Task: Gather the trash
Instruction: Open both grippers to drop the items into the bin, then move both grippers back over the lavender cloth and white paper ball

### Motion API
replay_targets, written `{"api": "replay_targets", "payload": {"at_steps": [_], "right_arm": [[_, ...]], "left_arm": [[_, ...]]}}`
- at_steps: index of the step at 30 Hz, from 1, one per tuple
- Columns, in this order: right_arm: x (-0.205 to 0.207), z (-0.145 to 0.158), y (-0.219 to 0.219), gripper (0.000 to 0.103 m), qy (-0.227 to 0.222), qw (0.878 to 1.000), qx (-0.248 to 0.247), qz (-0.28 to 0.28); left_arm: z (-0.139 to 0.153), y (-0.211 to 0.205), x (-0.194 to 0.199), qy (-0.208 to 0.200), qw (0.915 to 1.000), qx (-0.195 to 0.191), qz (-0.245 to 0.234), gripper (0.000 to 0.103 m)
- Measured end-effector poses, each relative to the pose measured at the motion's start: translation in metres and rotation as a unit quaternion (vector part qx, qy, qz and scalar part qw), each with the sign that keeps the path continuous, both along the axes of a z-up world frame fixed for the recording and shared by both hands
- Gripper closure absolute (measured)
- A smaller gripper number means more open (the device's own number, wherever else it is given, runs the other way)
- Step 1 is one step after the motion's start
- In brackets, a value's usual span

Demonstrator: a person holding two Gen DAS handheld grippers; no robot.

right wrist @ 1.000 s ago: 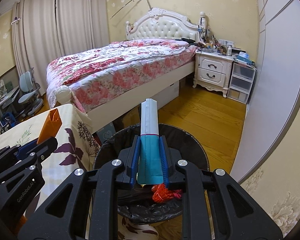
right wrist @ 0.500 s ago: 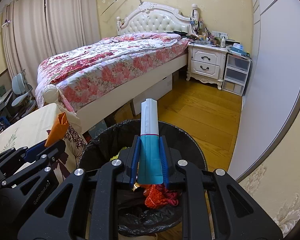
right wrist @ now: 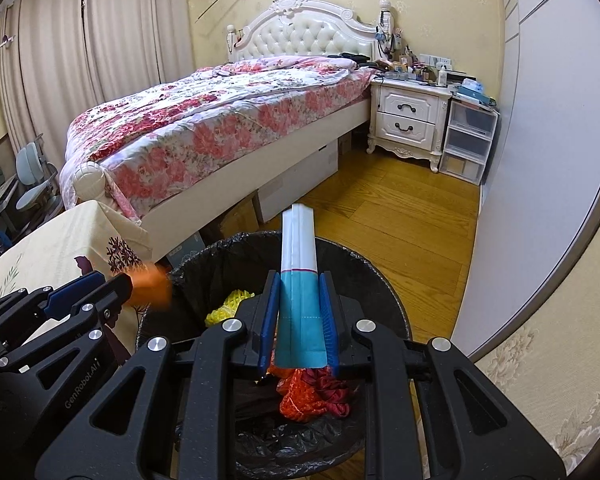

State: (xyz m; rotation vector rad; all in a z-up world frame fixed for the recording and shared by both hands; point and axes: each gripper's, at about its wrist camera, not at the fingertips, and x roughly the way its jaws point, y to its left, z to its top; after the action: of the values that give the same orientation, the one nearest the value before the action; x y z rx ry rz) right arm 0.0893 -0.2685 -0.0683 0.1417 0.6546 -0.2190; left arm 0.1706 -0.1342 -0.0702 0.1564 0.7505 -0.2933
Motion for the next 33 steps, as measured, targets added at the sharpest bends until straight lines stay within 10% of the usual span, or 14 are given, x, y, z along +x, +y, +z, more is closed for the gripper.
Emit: {"api": "replay_targets", "payload": {"at_steps": [15,33], "right_arm": [[-0.011,0.000,-0.005,0.044,0.000,0.999,-0.014,-0.037],[-0.035,0.002,0.016,0.024,0.025,0.999,-0.026,-0.018]], "left_arm": [[0.006,0.015,-0.005,-0.006,0.9997,-0.009,0.024,0.024],[0.013,0.055,-0.035,-0.009,0.9979,-0.001,0.064,0.021]]}}
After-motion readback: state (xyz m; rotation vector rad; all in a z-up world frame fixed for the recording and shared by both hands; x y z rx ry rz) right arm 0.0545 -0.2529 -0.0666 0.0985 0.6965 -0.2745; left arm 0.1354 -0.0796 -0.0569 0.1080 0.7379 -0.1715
